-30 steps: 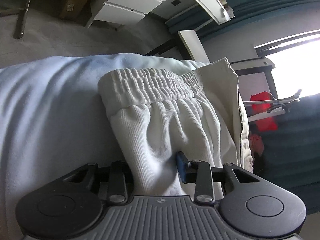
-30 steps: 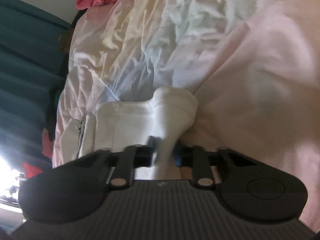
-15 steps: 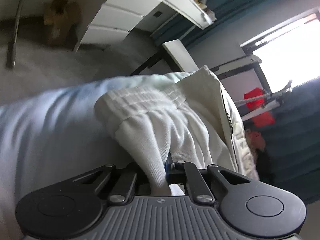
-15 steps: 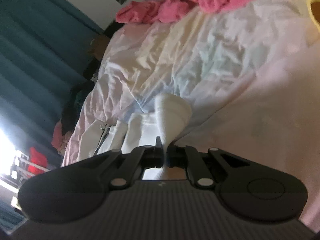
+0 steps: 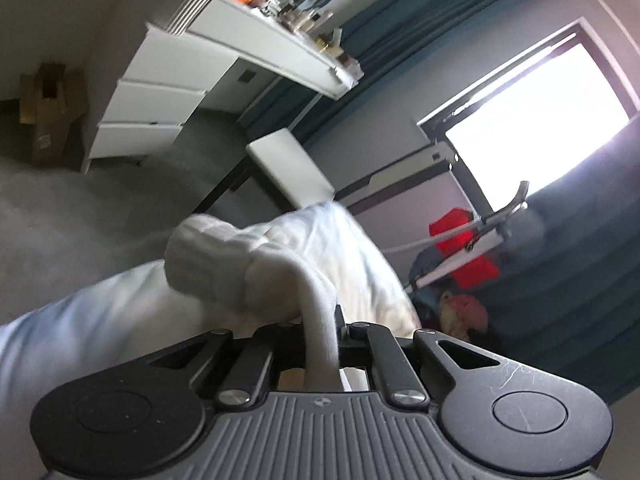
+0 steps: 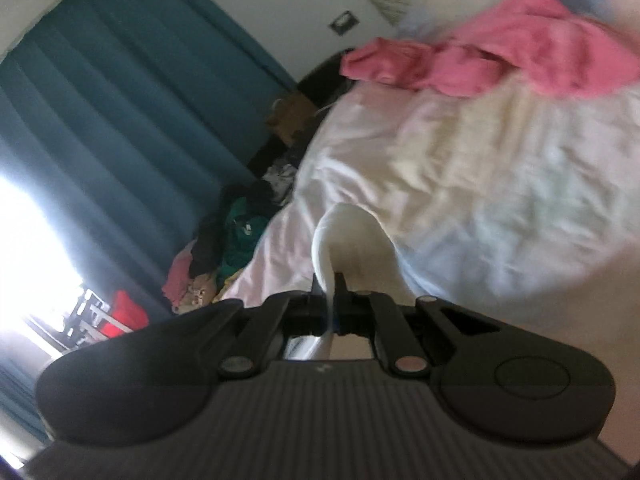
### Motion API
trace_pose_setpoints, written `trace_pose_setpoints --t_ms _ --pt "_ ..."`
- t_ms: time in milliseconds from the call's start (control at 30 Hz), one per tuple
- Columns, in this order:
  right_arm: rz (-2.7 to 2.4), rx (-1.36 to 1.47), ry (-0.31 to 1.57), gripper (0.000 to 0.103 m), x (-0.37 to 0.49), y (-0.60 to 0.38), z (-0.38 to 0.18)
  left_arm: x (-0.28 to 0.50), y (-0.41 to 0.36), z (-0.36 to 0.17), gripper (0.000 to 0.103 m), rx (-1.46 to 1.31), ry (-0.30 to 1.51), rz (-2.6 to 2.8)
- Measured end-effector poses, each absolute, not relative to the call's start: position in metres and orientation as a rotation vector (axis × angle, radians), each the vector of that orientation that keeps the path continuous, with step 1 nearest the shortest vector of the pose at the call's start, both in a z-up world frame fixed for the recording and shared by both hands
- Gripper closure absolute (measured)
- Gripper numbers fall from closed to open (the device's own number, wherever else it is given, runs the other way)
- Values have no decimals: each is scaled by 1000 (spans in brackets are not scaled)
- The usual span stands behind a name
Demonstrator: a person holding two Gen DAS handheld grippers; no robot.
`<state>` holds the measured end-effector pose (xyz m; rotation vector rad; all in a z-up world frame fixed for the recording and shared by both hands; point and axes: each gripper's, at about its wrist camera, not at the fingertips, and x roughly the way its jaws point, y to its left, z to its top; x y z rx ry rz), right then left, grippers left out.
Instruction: Fold clothes
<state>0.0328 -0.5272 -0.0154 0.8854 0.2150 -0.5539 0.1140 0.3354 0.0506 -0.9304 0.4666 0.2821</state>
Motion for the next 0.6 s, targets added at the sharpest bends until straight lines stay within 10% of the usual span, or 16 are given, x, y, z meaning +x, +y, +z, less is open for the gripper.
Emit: trace_pose_setpoints --t_ms 600 --pt "-735 509 525 97 383 -530 -123 444 310 -58 93 -765 673 428"
